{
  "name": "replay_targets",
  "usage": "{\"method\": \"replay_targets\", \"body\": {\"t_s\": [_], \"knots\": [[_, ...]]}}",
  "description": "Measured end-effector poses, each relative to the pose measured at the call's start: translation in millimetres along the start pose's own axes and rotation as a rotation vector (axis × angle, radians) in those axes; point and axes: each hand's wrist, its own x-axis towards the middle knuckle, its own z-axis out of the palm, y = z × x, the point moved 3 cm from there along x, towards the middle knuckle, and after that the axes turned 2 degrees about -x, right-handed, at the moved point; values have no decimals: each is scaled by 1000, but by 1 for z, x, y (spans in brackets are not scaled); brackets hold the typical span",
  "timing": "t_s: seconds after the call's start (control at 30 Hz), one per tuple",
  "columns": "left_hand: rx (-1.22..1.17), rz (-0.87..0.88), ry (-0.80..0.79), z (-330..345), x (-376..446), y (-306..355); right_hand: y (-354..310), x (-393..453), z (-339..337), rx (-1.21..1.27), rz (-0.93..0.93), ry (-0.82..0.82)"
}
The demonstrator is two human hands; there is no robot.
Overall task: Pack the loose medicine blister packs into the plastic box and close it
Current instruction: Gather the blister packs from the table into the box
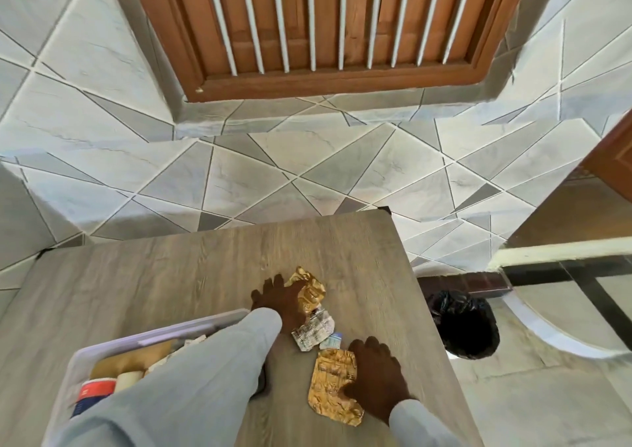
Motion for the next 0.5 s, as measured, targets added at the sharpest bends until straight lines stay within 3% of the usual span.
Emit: {"method": "replay_targets", "body": {"t_s": [0.37, 0.5], "knots": [[34, -19, 66, 1, 6, 1, 15, 12, -10, 474, 49, -74], [-88, 31, 46, 1, -1, 0, 13, 8, -17, 517, 79, -58]]}}
